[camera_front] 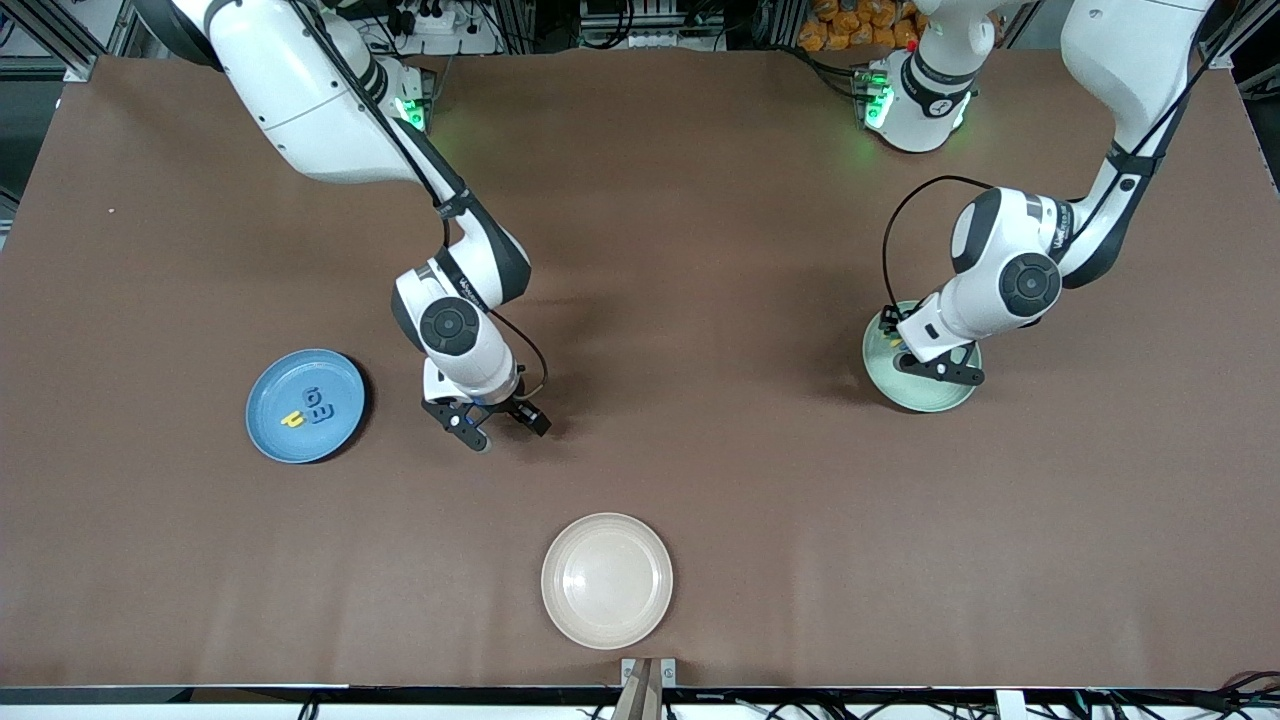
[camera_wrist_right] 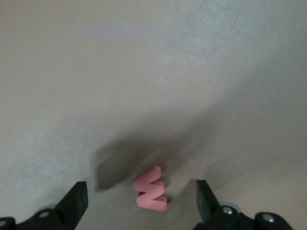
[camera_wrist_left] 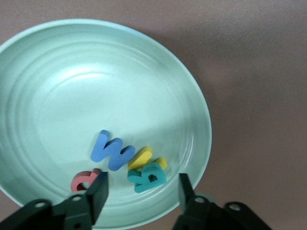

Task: Sort upper and lower case letters into plates
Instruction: 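Grasp the pink W with the right gripper while the left gripper withdraws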

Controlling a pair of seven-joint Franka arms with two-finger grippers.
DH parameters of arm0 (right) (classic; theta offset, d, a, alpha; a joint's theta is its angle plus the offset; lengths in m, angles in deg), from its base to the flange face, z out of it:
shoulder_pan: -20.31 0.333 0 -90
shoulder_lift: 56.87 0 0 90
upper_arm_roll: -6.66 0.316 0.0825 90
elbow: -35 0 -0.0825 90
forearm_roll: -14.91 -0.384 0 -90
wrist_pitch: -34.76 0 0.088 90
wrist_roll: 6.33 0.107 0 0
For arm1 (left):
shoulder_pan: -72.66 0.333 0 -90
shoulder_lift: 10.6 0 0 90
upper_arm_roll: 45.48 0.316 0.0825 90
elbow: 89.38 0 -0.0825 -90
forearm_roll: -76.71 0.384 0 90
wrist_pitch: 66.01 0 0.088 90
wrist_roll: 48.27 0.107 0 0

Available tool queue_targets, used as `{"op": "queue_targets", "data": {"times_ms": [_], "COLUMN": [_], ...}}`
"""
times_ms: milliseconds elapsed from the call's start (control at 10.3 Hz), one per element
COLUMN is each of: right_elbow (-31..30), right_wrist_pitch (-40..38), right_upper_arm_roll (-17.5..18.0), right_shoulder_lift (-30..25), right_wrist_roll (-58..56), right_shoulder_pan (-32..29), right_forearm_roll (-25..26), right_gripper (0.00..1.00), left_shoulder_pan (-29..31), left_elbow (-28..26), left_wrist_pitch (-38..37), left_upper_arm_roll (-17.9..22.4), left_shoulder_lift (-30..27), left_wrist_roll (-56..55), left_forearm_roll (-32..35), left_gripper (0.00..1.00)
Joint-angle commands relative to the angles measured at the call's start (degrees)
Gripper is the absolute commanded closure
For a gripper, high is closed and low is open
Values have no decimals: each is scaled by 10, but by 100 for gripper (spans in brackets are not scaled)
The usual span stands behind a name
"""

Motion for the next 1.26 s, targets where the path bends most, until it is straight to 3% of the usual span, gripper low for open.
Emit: {"op": "queue_targets", "data": {"times_ms": [0, 290, 580, 677, 773, 870, 1160], "right_elbow": [8, 4, 4, 4, 4, 5, 5], "right_wrist_pitch": [-6, -7, -22, -27, -27, -27, -27], "right_upper_arm_roll": [-2, -2, -3, -3, -3, -4, -6], "right_shoulder_lift": [10, 9, 5, 4, 2, 2, 1], "right_wrist_roll": [10, 10, 10, 11, 18, 18, 18], "right_shoulder_pan": [10, 11, 11, 11, 11, 11, 11], "right_forearm_roll": [-5, -5, -3, -1, -1, 0, 2], "right_gripper": [0, 0, 4, 43, 92, 100, 100], "left_shoulder_pan": [-1, -1, 4, 5, 7, 17, 41], "left_elbow": [-11, 10, 118, 174, 238, 290, 408], "left_wrist_pitch": [10, -1, -94, -146, -190, -230, -322], "left_upper_arm_roll": [-8, -15, -14, -11, -7, -4, -3], "left_shoulder_lift": [-13, -20, -21, -21, -18, -17, -23], "left_wrist_roll": [-12, -27, -17, -21, -17, -17, -11], "left_forearm_roll": [-11, -11, -1, 0, 4, 5, 34], "left_gripper": [0, 0, 0, 0, 0, 0, 0]}}
